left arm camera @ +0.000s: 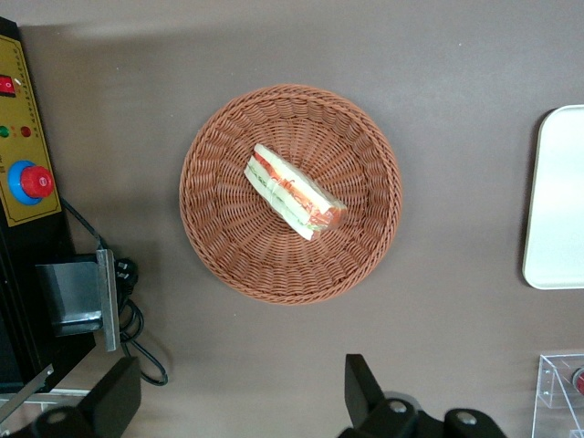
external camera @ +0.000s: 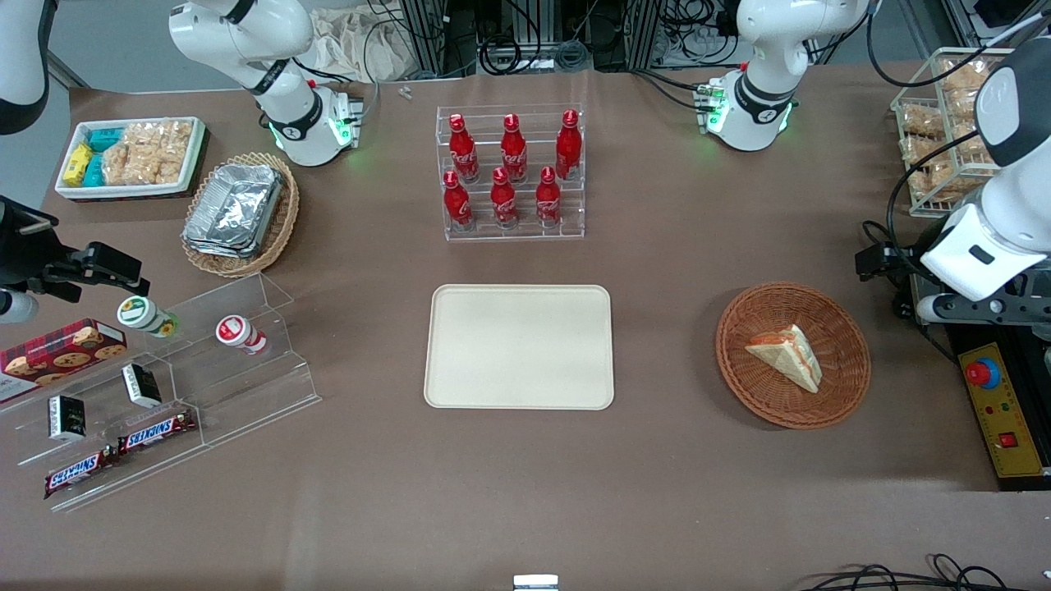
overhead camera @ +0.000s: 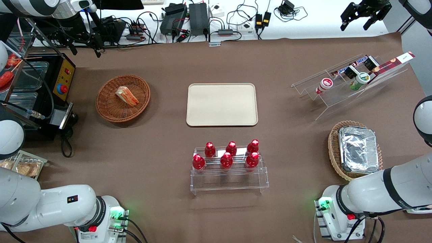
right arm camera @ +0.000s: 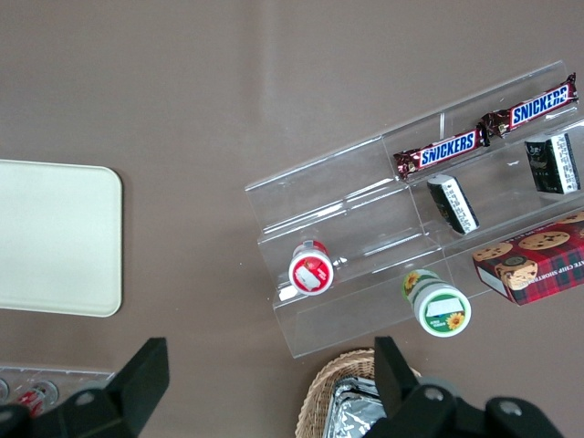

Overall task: Place sandwich from basket to tray
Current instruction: 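Lower the open left gripper over the sandwich in the wicker basket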

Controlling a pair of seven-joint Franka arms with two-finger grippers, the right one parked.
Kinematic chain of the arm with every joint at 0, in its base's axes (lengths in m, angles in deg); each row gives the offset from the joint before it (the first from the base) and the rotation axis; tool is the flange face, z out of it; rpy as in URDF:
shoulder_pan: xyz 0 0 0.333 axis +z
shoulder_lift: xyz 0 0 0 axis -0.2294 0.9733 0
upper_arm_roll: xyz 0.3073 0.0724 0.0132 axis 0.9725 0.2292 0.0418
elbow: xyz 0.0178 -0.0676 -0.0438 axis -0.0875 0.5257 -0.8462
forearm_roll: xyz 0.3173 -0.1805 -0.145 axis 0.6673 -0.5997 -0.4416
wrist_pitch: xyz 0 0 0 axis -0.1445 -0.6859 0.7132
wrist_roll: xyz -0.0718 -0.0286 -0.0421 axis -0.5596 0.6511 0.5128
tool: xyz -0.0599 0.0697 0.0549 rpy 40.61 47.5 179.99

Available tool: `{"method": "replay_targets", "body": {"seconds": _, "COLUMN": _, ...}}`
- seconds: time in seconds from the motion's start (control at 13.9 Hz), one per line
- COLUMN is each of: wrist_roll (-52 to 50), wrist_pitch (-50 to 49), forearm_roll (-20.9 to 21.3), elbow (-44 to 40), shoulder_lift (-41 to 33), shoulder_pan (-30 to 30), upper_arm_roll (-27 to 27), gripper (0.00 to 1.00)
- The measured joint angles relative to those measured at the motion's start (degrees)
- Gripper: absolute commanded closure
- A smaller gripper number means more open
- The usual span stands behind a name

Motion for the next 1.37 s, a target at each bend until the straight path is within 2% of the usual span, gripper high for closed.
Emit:
{"method": "replay_targets", "body": {"seconds": 0.29, "wrist_roll": -0.81, "wrist_pitch": 0.04, "forearm_roll": -0.1, "elbow": -0.27, "shoulder_lift": 0.47, "shoulder_pan": -0.03, "upper_arm_roll": 0.0, "gripper": 0.0}}
{"method": "replay_targets", "body": {"seconds": 0.58, "wrist_roll": -9.8, "wrist_pitch": 2.03, "forearm_roll": -0.19, "elbow": 0.25, "shoulder_lift": 2.43, "shoulder_pan": -0.04, "upper_arm_roll": 0.01, "gripper": 0.0}}
{"method": "replay_targets", "body": {"seconds": 1.08, "wrist_roll": -36.28, "wrist_pitch": 25.14, "forearm_roll": -0.17, "elbow": 16.27, "shoulder_lift": 7.12, "shoulder_pan": -0.03, "upper_arm_roll": 1.66, "gripper": 0.0}}
{"method": "replay_targets", "body": {"seconds": 1.37, "wrist_roll": -44.66, "wrist_pitch": 31.21, "forearm_roll": -0.17, "elbow": 18.75, "shoulder_lift": 10.8, "shoulder_pan": -0.3, "upper_arm_roll": 1.77, "gripper": 0.0}}
